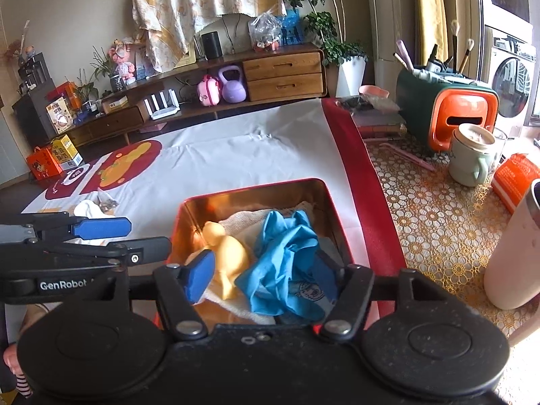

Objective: Organize soft objects
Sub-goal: 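Open both tools to release the duck and gloves, withdraw from the tin, then grasp the cotton swab bag with the left tool while the right tool grasps the white mask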

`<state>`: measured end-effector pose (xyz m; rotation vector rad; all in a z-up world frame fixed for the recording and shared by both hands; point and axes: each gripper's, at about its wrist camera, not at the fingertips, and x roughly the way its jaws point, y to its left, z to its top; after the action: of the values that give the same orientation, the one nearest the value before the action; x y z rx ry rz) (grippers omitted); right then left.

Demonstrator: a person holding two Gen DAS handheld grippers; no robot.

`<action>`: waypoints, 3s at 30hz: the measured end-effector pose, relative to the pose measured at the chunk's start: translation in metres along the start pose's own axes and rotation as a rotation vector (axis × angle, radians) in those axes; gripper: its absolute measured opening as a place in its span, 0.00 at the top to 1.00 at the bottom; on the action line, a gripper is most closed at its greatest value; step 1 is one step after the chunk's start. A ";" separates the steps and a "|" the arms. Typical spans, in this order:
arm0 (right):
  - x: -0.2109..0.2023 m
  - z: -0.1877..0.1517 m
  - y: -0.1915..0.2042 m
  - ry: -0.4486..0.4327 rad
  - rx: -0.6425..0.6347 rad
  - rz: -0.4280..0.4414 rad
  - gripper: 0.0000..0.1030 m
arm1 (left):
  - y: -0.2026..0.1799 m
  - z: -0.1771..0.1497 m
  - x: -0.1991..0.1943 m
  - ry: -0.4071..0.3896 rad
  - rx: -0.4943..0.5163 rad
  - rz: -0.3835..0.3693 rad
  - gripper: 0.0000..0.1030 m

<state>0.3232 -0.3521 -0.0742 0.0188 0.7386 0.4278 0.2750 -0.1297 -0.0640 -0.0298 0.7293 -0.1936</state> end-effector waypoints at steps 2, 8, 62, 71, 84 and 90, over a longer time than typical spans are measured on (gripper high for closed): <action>-0.006 -0.001 0.004 -0.006 -0.004 -0.001 0.32 | 0.003 -0.001 -0.008 -0.007 -0.002 -0.001 0.41; -0.024 -0.005 0.018 -0.025 -0.028 0.003 0.19 | 0.012 -0.004 -0.033 -0.024 -0.015 -0.007 0.29; 0.028 -0.017 0.211 0.015 -0.202 0.168 0.03 | 0.230 -0.096 -0.144 -0.031 -0.209 0.135 0.02; 0.071 0.001 0.234 0.041 -0.256 0.169 0.07 | 0.233 -0.116 -0.115 0.027 -0.189 0.158 0.02; 0.129 0.017 0.274 0.071 -0.385 0.200 0.20 | 0.235 -0.117 -0.070 0.093 -0.220 0.153 0.02; 0.154 0.019 0.282 0.096 -0.385 0.206 0.26 | 0.237 -0.120 -0.057 0.104 -0.235 0.167 0.02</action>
<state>0.3324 -0.0330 -0.1130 -0.2905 0.7410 0.7664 0.1931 0.1186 -0.1379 -0.1836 0.8509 0.0513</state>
